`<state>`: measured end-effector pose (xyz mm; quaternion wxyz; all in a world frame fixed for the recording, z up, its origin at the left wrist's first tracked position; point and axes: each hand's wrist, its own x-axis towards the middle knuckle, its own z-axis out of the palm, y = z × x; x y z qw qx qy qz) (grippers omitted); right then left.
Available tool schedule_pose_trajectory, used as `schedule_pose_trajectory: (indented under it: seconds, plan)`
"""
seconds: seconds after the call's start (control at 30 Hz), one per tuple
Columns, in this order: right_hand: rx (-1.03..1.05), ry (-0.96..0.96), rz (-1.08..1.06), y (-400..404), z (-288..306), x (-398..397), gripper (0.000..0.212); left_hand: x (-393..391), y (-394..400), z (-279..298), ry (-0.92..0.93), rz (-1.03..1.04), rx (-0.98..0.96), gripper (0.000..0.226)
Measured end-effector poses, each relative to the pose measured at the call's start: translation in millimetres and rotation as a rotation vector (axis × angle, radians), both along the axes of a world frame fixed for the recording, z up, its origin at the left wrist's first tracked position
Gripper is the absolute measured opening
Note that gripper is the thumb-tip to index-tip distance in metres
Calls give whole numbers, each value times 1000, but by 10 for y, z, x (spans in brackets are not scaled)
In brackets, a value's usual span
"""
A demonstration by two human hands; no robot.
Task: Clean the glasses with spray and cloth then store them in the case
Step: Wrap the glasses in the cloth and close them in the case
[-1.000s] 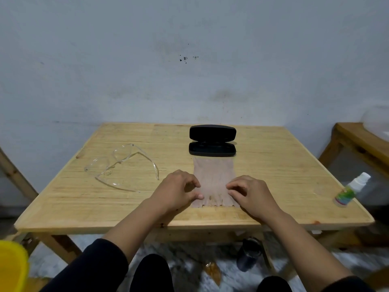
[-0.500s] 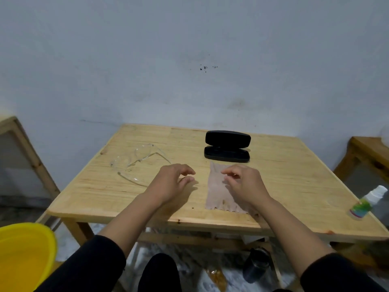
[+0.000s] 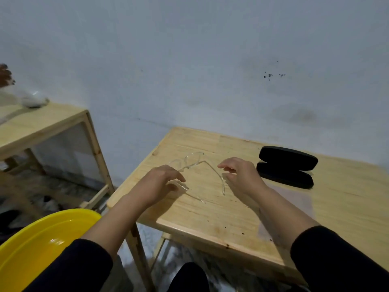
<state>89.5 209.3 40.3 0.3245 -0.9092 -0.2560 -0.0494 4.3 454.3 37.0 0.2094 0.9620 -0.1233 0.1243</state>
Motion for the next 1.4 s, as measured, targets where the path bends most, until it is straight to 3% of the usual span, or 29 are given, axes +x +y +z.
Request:
schedule_pose_trajectory:
  seconds: [0.2,0.5,0.77,1.1,1.4]
  plan:
    - [100,57,-6,110,-52,36,27,111,49,-129,-191,-26,-27,12]
    - [337,36,-54,-27,219,64,11,238,-144,55,-471,98,-447,20]
    - [505,9,-249,-765,427,-133,17,409,-899,203,-203,98,-902,21]
    - [490,-42,-533,-1861,383,-549,23,575,-1995,73,23,-87,-945,20]
    - [511,-27,-575,-2078,246,-684,25,547,-2230,-59,100,-103,-910,14]
